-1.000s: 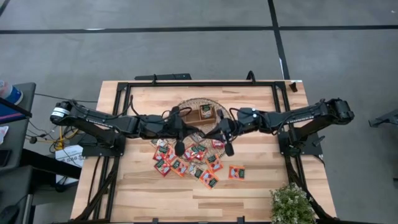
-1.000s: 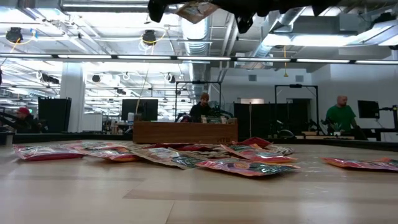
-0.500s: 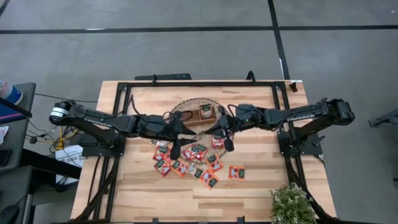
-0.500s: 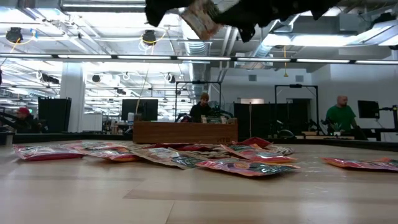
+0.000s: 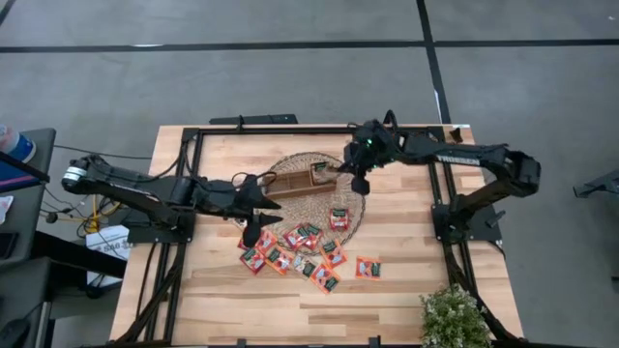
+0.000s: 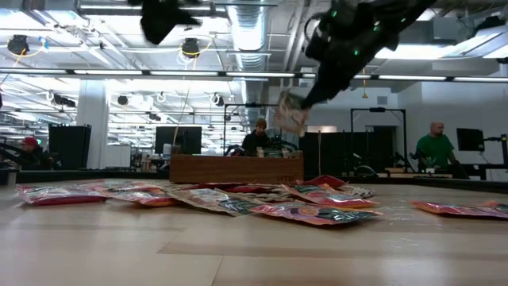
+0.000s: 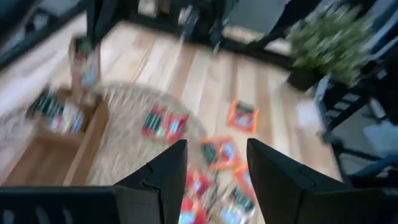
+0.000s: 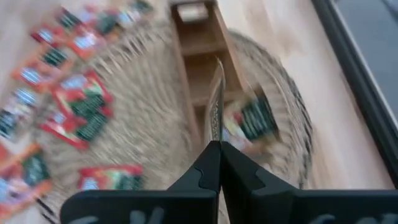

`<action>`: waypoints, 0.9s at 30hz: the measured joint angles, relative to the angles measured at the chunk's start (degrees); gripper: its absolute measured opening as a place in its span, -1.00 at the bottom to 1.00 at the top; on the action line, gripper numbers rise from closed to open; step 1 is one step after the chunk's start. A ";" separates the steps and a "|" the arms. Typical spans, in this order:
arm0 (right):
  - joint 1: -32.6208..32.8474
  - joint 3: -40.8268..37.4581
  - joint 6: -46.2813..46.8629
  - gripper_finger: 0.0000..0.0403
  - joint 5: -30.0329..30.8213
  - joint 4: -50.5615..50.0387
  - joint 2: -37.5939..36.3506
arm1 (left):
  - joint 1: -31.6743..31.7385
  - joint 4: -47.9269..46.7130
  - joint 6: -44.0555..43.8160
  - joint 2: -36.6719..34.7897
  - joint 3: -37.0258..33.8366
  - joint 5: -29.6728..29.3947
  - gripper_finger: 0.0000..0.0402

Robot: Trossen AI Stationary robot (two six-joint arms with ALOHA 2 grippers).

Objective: Pick & Place Tea
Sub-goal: Put the top right brown tea bag into the right section of the wooden organizer

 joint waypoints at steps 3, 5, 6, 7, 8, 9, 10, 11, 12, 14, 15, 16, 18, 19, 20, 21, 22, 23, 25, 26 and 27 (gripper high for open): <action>-0.61 1.98 -1.42 -1.00 -0.05 -1.48 3.44 | 0.00 0.44 -2.54 -1.18 -4.04 -0.88 -0.21; -0.27 3.67 -2.98 -1.00 -0.24 -1.41 5.47 | 0.00 1.95 -3.83 -1.60 -6.42 -1.75 -0.21; 0.00 4.69 -3.75 -1.00 -0.24 -1.77 6.52 | 0.00 2.61 -4.10 -1.60 -7.33 -1.82 -0.21; 0.31 5.90 -4.56 -1.00 -0.23 -2.49 7.61 | 0.00 2.86 -4.23 -1.60 -8.10 -1.80 -0.21; 0.55 6.96 -5.31 -1.00 -0.21 -3.23 8.57 | 0.00 3.13 -4.30 -1.60 -8.63 -1.78 -0.21; 0.75 8.06 -6.15 -1.00 -0.07 -4.57 9.51 | -0.02 3.51 -4.32 -1.60 -9.04 -1.61 -0.21; 0.82 9.36 -6.80 -1.00 0.07 -5.63 10.66 | -0.02 3.84 -4.42 -1.60 -9.38 -1.10 -0.21; 0.85 10.65 -7.32 -1.00 0.20 -6.25 11.67 | -0.02 3.93 -4.67 -1.60 -9.63 -0.60 -0.21; 0.69 11.77 -7.86 -1.00 0.23 -7.59 12.53 | -0.05 3.78 -5.12 -1.60 -9.85 -0.48 -0.21; 0.57 14.49 -8.52 -1.00 0.58 -9.38 14.88 | -0.04 3.77 -5.38 -1.60 -9.92 -0.38 -0.21; 0.56 15.70 -8.53 -1.00 0.99 -10.16 16.11 | -0.05 3.99 -5.38 -1.60 -9.92 -0.38 -0.21; 0.54 16.78 -8.65 -1.00 1.50 -12.06 17.20 | -0.17 4.22 -5.39 -1.60 -9.92 -0.37 -0.21; 0.52 19.45 -9.85 -1.00 2.10 -14.10 19.68 | -0.32 4.33 -5.39 -1.60 -9.92 -0.18 -0.21; 0.54 20.46 -10.28 -1.00 2.45 -15.43 20.49 | -0.38 4.35 -5.40 -1.60 -9.92 -0.13 -0.21; 0.57 21.37 -10.60 -1.00 3.12 -17.19 21.26 | -0.43 4.44 -5.41 -1.60 -9.92 0.16 -0.21; 0.57 22.36 -10.91 -1.00 3.74 -17.90 22.16 | -0.43 4.53 -5.41 -1.60 -9.92 0.32 -0.21; 0.57 23.24 -11.03 -1.00 4.34 -17.99 23.03 | -0.43 4.49 -5.41 -1.60 -9.92 0.34 -0.21; 0.57 23.81 -11.04 -1.00 4.84 -18.57 23.68 | -0.43 4.50 -5.41 -1.60 -9.92 0.39 -0.21; 0.57 24.89 -11.06 -1.00 5.27 -20.00 24.60 | -0.43 4.61 -5.41 -1.60 -9.92 0.58 -0.21; 0.57 25.28 -11.07 -1.00 5.82 -19.72 24.82 | -0.43 4.58 -5.41 -1.60 -9.92 0.60 -0.21; 0.57 25.56 -11.10 -1.00 6.28 -19.78 24.98 | -0.43 4.59 -5.41 -1.60 -9.92 0.66 -0.21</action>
